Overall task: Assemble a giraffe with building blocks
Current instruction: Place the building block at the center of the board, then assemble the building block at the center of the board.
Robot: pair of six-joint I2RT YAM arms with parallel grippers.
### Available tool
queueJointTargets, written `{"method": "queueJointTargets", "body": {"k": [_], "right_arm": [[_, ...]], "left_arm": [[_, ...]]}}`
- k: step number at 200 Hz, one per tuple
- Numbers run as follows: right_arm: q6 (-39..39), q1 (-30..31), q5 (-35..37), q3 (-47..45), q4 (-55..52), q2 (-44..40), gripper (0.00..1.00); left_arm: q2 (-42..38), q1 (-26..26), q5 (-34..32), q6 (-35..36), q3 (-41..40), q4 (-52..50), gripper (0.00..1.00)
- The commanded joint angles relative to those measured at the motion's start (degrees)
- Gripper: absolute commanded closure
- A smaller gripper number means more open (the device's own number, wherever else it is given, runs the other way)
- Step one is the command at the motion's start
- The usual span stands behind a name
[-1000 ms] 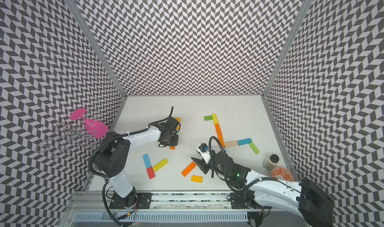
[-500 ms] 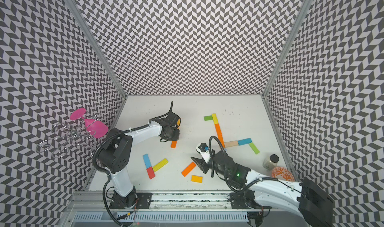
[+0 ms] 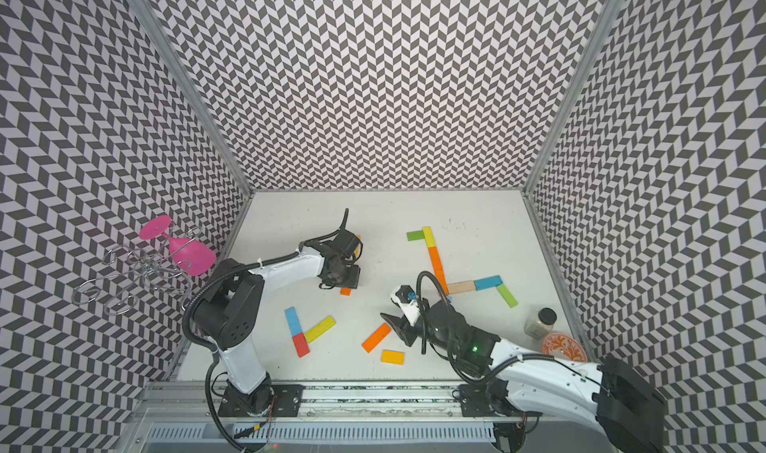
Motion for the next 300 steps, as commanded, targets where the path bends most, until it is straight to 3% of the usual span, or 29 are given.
{"method": "queueJointTargets", "body": {"k": [1,22,71,92,154,300], "right_arm": [[-0.56,0.28,-0.38,1.21,2.90,0.14,0.53],[-0.36,0.32,-0.63,1.35,3.29,0.66,0.53],[-0.30,0.28,-0.43,1.52,2.82,0.28,0.53],[-0.53,0.28,-0.25,1.55,2.72,0.00,0.53],[-0.54,0.28,-0.34,1.65,2.77,0.32,0.53],[-0.82,0.28,-0.34,0.33,5.00,0.75,0.53]], "left_arm": [[-2.21,-0.69,0.12,-0.99,-3.18,0.04,0.45],[-1.19,-0.34,-0.52,-0.82,-3.66,0.39,0.48],[3.06,0.60,-1.30,0.46,1.86,-0.14,0.72],[4.31,1.36,-1.56,0.59,4.11,-0.72,0.77],[4.76,2.89,-1.89,0.59,5.71,-1.80,0.81],[4.38,4.94,3.06,1.91,5.61,-0.75,0.79]]}}
